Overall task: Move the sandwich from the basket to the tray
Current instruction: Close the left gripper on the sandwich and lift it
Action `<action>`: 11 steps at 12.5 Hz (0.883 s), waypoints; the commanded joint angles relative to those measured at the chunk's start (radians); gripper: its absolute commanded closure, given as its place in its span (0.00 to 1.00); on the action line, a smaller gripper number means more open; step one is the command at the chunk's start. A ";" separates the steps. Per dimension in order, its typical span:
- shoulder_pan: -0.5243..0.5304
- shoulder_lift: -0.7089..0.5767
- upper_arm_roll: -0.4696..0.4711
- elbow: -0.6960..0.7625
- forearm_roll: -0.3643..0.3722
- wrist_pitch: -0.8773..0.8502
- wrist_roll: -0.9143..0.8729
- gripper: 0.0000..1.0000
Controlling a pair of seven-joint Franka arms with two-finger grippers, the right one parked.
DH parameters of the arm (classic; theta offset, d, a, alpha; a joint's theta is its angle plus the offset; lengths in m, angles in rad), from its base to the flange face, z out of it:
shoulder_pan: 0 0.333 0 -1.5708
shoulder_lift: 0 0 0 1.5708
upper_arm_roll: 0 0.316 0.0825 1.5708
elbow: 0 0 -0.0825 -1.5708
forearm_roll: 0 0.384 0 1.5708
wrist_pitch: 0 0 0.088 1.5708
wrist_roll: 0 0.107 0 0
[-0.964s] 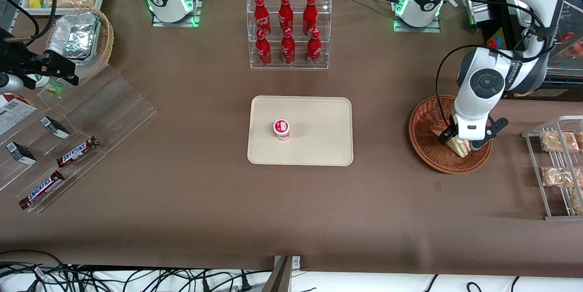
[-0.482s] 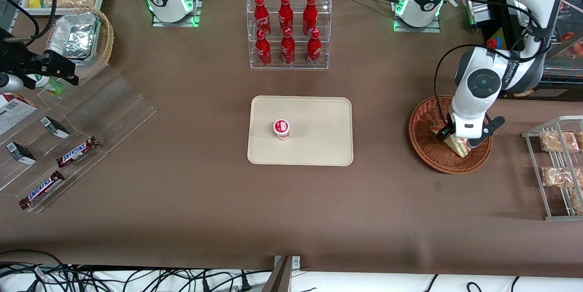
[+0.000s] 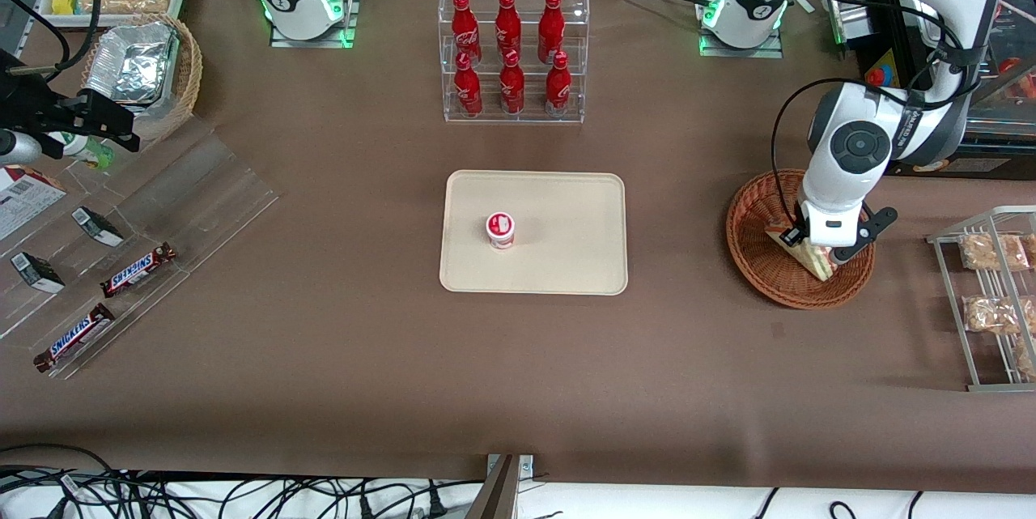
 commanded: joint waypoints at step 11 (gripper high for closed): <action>0.003 -0.031 -0.349 0.374 -0.165 -0.528 0.322 0.64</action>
